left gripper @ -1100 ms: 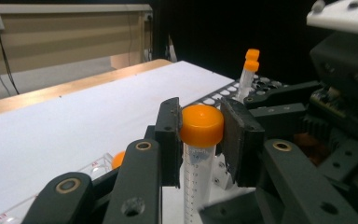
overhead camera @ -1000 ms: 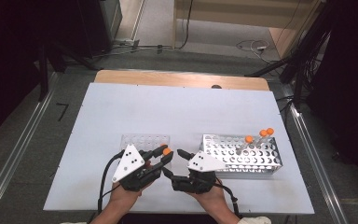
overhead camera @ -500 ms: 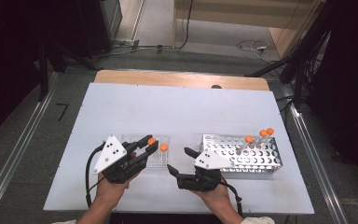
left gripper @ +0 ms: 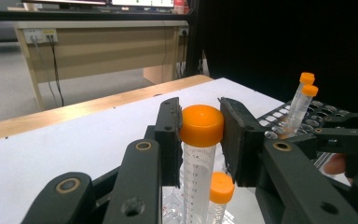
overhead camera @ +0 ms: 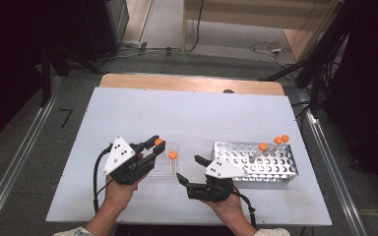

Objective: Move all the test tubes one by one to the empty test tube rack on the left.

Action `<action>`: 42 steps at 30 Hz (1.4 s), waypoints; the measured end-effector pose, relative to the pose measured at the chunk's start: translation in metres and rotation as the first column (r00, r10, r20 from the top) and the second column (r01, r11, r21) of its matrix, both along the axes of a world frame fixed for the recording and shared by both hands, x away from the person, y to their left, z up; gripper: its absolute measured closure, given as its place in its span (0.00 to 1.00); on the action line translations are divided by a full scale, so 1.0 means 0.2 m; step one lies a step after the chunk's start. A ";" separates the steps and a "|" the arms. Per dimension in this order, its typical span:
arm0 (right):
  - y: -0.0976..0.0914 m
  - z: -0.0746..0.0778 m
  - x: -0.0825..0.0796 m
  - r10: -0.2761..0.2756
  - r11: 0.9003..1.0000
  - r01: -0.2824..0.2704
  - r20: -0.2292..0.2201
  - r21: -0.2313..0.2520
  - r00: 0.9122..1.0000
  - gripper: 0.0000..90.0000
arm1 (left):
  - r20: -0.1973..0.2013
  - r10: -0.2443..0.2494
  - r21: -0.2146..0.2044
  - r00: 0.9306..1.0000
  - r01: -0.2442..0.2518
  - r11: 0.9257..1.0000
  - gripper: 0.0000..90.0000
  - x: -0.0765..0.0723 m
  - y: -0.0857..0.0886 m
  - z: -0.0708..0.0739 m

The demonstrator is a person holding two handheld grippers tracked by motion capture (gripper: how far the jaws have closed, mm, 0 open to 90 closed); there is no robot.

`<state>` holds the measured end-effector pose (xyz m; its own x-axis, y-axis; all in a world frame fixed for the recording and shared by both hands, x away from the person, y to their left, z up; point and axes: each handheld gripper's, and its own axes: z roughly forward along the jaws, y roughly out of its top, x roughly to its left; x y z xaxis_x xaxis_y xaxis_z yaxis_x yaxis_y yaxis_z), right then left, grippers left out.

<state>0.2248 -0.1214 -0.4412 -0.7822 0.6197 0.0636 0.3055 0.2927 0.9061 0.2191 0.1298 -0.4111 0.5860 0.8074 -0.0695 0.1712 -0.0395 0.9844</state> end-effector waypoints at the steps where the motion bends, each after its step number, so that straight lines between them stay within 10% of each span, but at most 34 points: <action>1: 0.00 0.00 0.00 0.000 1.000 0.000 0.000 0.000 1.000 0.24 | -0.003 -0.001 0.004 1.000 0.001 1.000 0.78 0.00 0.00 0.00; 24: -0.02 0.01 0.00 -0.007 1.000 0.007 0.004 0.007 1.000 0.23 | -0.040 -0.012 0.058 0.999 0.015 0.998 0.77 0.01 -0.04 -0.19; 42: -0.03 0.01 0.00 -0.020 1.000 0.020 0.003 0.012 1.000 0.23 | -0.068 -0.050 -0.001 0.996 0.050 0.999 0.60 0.00 -0.02 -0.18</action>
